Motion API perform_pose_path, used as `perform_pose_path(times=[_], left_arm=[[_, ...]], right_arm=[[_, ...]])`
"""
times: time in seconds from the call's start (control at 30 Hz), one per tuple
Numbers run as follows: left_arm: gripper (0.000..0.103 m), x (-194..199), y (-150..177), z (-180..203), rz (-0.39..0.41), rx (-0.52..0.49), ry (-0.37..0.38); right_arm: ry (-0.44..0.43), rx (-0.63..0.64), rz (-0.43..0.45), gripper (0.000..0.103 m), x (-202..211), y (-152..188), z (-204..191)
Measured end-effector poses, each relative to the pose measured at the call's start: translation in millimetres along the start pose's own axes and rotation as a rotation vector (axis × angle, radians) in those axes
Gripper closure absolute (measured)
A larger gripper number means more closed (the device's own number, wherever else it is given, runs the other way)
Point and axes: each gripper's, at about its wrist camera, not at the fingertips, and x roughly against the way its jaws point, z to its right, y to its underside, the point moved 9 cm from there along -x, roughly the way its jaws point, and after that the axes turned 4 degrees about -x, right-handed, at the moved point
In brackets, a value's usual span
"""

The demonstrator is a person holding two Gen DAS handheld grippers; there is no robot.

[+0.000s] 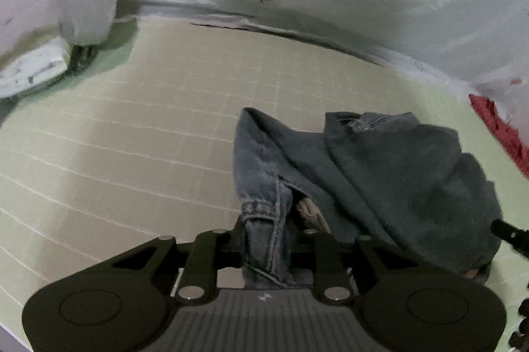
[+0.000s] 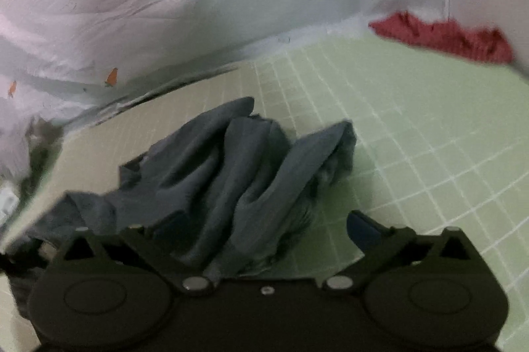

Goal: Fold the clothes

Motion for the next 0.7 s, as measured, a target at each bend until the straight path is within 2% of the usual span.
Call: perform_pose_path(times=[0.1,0.23,0.3,0.57,0.7], left_arm=[[0.075,6.9,5.6,-20.6,-0.001,0.020,-0.008],[0.058,12.2,-10.4,-34.4,0.049,0.037,0.014],[0.054,14.4,-18.8,-38.5,0.072,0.043,0.030],[0.040,-31.0,-37.7,18.5,-0.003,-0.022,0.176],[0.037,-56.5,-37.2,57.7,-0.066,-0.065,0.250]], right_arm=[[0.049,0.002,0.009,0.000,4.4,13.4,-0.5],[0.064,-0.068,-0.005,0.000,5.9,19.7,8.0],[0.076,-0.088,-0.015,0.000,6.1,23.2,11.9],[0.105,-0.048,-0.031,0.000,-12.6,10.3,13.2],[0.123,-0.113,0.001,0.000,-14.8,-6.0,31.9]])
